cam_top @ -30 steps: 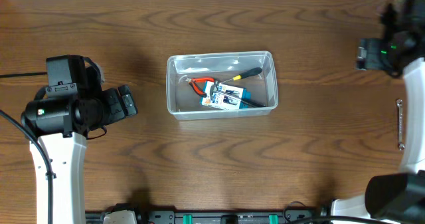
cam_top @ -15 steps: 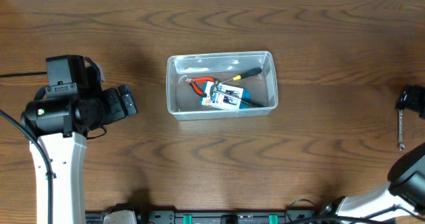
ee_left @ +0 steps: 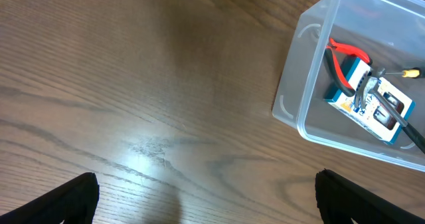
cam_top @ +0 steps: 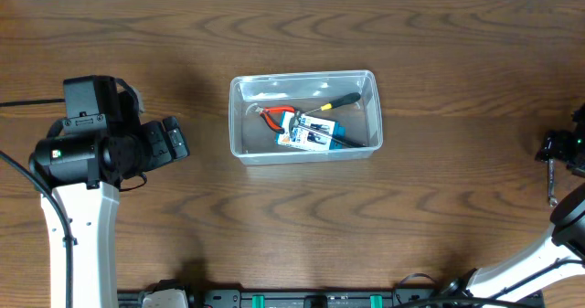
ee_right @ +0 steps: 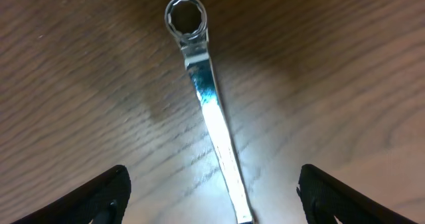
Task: Pack container
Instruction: 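Grasp the silver wrench with the right gripper and lift it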
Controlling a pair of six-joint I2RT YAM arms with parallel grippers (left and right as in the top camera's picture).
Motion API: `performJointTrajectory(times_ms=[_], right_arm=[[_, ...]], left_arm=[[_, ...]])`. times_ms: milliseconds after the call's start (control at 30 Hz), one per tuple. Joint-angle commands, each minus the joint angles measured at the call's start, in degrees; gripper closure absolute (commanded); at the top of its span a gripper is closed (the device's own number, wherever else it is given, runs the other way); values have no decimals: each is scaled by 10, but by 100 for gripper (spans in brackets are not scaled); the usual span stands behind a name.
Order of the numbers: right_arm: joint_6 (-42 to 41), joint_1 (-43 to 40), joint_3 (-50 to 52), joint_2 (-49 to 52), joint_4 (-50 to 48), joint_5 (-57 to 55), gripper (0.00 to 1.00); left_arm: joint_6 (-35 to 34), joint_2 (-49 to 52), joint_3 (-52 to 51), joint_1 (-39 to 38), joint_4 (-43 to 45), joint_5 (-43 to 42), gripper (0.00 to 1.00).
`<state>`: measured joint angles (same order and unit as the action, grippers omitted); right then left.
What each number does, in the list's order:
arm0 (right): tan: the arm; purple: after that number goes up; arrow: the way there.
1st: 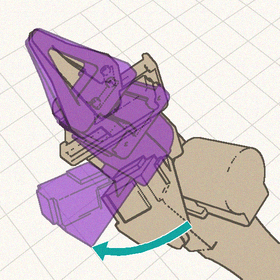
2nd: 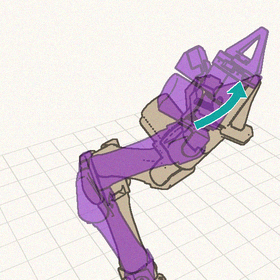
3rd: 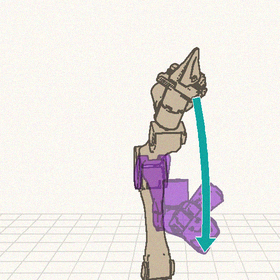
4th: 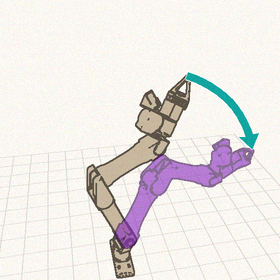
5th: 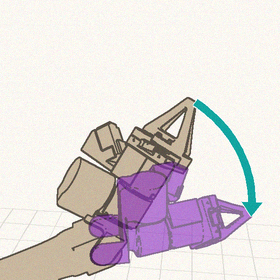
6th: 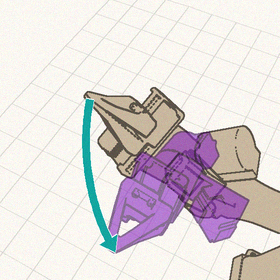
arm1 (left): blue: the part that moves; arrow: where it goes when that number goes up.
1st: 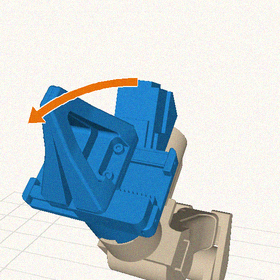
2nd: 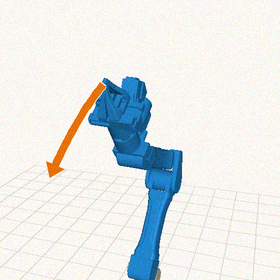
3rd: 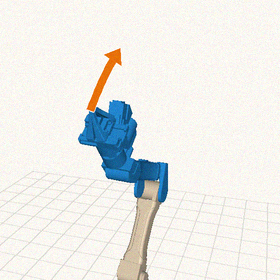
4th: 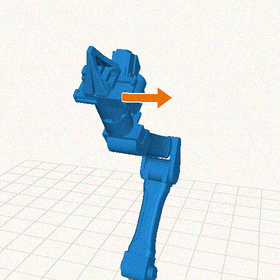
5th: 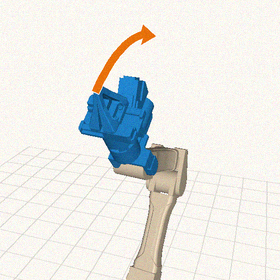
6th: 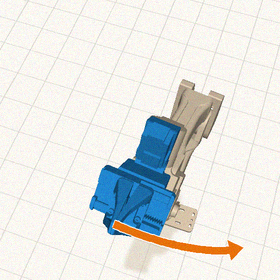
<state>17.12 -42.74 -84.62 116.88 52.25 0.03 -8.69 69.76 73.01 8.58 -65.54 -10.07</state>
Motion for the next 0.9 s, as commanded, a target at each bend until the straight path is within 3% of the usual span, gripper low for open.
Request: performJointTrajectory(times_ms=[0,633,800,867], right_arm=[[10,1,2,23,-14,-2,16],[18,1,3,68,-37,5,17],[18,1,3,68,-38,5,28],[17,1,3,68,-38,5,38]], left_arm=[[12,2,10,1,0,7,4],[12,2,10,1,3,7,4],[12,2,10,1,3,7,4],[12,2,10,1,3,7,4]])
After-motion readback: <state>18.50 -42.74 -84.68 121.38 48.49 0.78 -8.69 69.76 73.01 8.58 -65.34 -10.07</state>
